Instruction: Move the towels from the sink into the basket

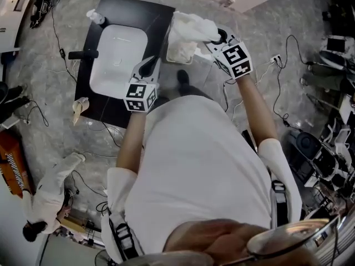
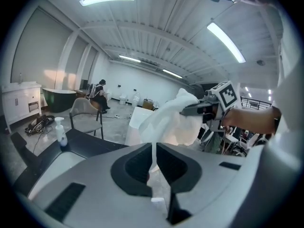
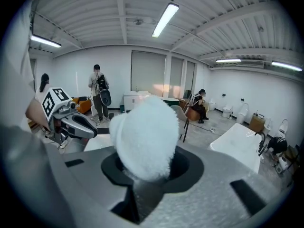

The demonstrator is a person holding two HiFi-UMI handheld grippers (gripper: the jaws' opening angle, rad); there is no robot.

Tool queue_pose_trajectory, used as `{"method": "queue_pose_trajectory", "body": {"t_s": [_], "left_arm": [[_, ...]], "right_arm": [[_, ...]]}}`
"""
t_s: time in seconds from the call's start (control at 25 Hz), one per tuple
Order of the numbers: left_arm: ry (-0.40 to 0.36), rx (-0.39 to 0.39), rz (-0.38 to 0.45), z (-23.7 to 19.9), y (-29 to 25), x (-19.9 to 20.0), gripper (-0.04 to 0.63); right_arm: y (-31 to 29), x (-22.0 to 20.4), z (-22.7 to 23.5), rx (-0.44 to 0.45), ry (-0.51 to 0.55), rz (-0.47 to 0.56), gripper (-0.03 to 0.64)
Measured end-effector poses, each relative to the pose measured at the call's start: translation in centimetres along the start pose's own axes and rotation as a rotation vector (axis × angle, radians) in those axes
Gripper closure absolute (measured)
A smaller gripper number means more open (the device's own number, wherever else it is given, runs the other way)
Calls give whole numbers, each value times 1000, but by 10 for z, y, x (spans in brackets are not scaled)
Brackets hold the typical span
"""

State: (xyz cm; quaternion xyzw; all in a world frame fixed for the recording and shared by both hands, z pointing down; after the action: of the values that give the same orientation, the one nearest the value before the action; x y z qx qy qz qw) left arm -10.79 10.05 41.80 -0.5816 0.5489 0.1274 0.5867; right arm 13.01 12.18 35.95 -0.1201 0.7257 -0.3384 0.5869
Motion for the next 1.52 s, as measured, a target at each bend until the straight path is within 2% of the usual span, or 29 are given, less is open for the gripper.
{"method": "queue_pose_trajectory", "body": {"t_s": [0.44,0.68,0.92,1.16,1.32,1.52], "left_arm": [[47,-7,-66,-3,-65,-34,565],[76,36,-108,-5,-111,-74,565],[75,56,-175,-19,-191,-145,565],[91,5,-273,-31,-273,-244,565],[100,13,-340,-42,-307,-312,565],[158,16,-364,-42,-331,-364,565]], "right_arm": [[-90,-89,18,97,-31,-171,497],[-162,-168,20,150,-37,-256,495],[-281,-289,25,160,-82,-343,494],[-399,-420,17,166,-133,-449,485],[-459,-483,4,141,-168,-490,483],[-518,-554,-1,67,-149,-542,461]]}}
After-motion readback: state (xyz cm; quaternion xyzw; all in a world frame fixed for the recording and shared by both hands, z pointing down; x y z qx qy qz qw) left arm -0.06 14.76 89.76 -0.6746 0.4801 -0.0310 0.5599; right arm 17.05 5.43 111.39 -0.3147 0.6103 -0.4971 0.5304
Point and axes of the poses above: the fingertips, and each gripper's own axes: y backward along the fingers, z to its right, x out of its top, the point moved 7 cm from there along y, backward along the fingers, and after that the axes turned 8 degrees about -z, right-handed, at the moved point
